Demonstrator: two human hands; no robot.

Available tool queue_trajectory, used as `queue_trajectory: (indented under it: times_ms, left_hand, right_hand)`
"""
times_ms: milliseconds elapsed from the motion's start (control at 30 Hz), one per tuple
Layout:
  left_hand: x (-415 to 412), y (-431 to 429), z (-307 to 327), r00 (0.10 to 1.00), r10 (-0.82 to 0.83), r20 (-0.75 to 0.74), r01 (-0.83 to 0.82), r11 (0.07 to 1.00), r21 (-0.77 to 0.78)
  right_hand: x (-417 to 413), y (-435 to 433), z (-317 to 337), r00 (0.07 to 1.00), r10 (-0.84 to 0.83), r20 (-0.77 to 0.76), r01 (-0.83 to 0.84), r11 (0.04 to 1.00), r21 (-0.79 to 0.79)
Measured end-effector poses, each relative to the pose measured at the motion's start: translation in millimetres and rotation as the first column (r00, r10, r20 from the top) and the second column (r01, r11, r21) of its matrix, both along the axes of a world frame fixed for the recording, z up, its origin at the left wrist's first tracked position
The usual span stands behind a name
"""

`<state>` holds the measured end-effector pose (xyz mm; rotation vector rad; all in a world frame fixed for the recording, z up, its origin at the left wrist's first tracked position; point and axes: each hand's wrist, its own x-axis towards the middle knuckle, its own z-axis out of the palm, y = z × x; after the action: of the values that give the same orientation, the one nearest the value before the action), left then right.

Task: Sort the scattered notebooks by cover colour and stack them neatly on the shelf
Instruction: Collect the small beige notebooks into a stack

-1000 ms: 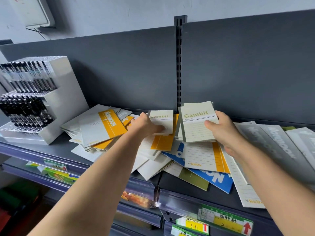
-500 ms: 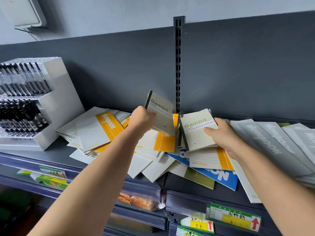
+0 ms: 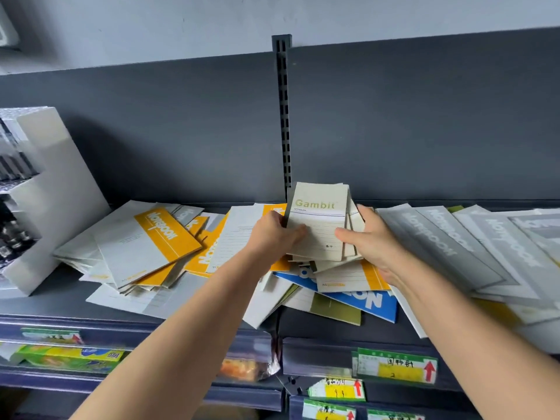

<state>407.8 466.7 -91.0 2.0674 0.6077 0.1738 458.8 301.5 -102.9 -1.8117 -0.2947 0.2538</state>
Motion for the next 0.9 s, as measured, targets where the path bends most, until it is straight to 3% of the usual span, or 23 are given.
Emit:
queue_trajectory:
  times_ms: [100,167,300,400,567,733,900]
  left_hand:
    - [-4,-11,12,0.99,-0.04,0.137,0.072,0.971,-0.23]
    - [-6,-24,20,0.977,-0.116,0.178,0.164,0.945,-0.284]
    - [-10,-69,25,0.94,-0.221,0.261,0.291,0.917,-0.271]
    - [-10,-119,24,0.892,-0.34,0.298,0.406,0.892,-0.199]
    - [-16,-235,22,0.785,-0.535,0.313,0.594,0.794,-0.131]
    - [-54,-390,14,0.623,-0.736,0.265,0.781,0.606,-0.151]
    - [-128,-547,1,0.401,-0.889,0.221,0.91,0.361,-0.202]
  right_hand:
    - [-11,-11,0,0.998,-0.015,0.058,0.01,0.996,0.086]
    - [-20,-27,3,0.992,-0.036,0.123,0.022,0.993,0.119]
    - [-34,-76,7,0.979,-0.046,0.201,0.049,0.999,-0.009]
    - [-53,-127,6,0.966,-0.152,0.208,0.178,0.978,-0.112]
    - [-110,-236,6,0.888,-0.423,0.177,0.437,0.899,-0.042]
    - [-193,-373,1,0.754,-0.646,0.119,0.654,0.755,-0.043]
    - [-310,-491,8,0.561,-0.828,0.012,0.827,0.56,-0.051]
